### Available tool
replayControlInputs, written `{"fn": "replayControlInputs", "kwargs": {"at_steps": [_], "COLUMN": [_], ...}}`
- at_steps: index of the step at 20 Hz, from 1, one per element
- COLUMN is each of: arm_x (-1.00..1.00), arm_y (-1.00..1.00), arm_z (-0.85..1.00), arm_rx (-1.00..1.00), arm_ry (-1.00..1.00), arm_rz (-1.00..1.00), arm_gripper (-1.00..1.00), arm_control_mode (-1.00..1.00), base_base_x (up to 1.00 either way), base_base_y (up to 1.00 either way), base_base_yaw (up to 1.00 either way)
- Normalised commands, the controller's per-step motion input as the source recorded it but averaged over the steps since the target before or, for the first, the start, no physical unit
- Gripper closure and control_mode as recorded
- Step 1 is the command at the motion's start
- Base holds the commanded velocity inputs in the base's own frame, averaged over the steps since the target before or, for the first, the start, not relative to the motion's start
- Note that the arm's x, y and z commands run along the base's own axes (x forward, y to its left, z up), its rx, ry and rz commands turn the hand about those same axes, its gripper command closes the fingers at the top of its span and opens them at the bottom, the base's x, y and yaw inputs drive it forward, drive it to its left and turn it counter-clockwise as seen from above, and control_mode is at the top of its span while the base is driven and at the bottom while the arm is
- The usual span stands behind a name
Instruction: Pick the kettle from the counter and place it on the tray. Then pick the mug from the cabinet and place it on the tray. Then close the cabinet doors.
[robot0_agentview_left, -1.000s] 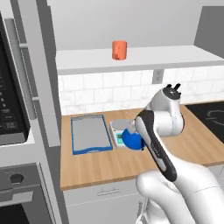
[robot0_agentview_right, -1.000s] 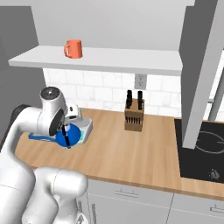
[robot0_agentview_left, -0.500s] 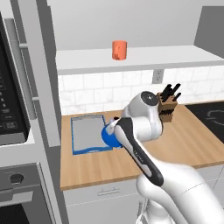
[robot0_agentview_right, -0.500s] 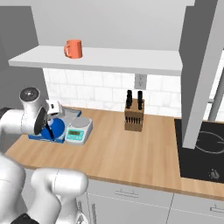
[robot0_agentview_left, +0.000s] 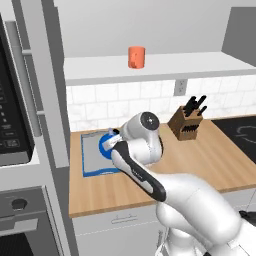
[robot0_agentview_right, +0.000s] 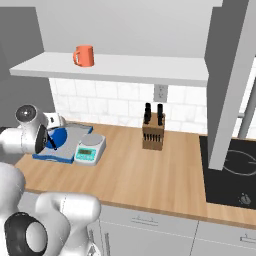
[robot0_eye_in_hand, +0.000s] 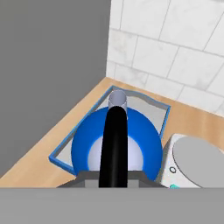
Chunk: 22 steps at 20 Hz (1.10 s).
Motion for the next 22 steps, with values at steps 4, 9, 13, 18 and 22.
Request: {"fn": "replayControlInputs", "kwargs": {"at_steps": [4,9,13,18,22], "arm_x": [0.73,0.67,0.63,0.53,0.51], "arm_y": [0.29,0.24,0.15,0.09,0.03], "arm_z": [0.00,-0.09,-0.22,-0.33,-0.24], "arm_rx": [0.02,0.00,0.00,0.00,0.00], "arm_ry": [0.05,0.05,0.02,0.02,0.01], "arm_rz": [0.00,0.00,0.00,0.00,0.00], "arm_gripper": [1.00,1.00,1.00,1.00,1.00], "arm_control_mode": [-1.00,-1.00,-1.00,-1.00,-1.00], "base_base_x": [0.00,0.00,0.00,0.00,0.00], "base_base_y": [0.00,0.00,0.00,0.00,0.00], "base_base_yaw": [0.00,0.00,0.00,0.00,0.00]}}
